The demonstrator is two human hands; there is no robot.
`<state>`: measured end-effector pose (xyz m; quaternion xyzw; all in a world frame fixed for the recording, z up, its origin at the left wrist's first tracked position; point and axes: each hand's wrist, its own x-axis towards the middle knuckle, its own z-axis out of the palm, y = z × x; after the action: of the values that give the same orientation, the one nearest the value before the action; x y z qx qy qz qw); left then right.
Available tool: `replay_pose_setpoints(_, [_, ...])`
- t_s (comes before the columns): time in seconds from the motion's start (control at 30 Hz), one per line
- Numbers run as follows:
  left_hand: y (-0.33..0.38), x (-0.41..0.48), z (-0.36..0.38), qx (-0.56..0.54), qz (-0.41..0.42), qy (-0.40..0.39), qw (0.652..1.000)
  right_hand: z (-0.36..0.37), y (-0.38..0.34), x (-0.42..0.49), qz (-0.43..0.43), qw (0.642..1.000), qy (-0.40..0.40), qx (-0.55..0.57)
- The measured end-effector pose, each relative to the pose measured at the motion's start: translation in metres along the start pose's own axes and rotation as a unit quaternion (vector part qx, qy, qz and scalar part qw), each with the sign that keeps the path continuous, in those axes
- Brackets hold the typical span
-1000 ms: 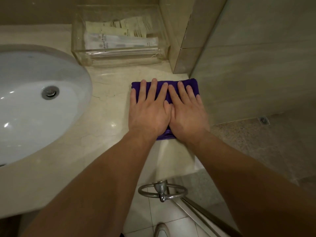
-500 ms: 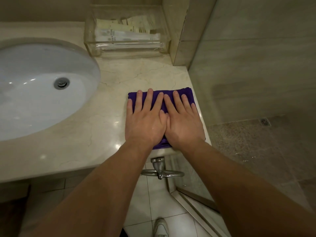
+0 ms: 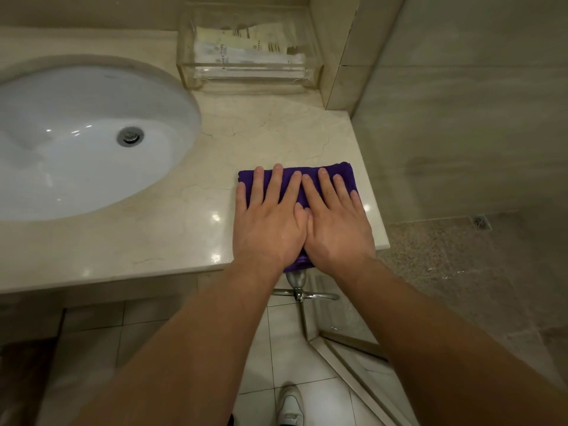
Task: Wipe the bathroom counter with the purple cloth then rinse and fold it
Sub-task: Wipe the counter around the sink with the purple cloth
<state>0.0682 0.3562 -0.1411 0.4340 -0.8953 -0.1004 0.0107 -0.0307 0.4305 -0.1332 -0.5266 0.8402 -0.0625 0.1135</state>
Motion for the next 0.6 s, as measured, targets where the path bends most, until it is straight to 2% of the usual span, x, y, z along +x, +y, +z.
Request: replay_pose_setpoints(0.6, [-0.053, -0.015, -0.013, -0.002, 0.018, -0.022, 1.000, 0.015, -0.055, -0.004, 0.014, 0.999, 0.005, -0.030])
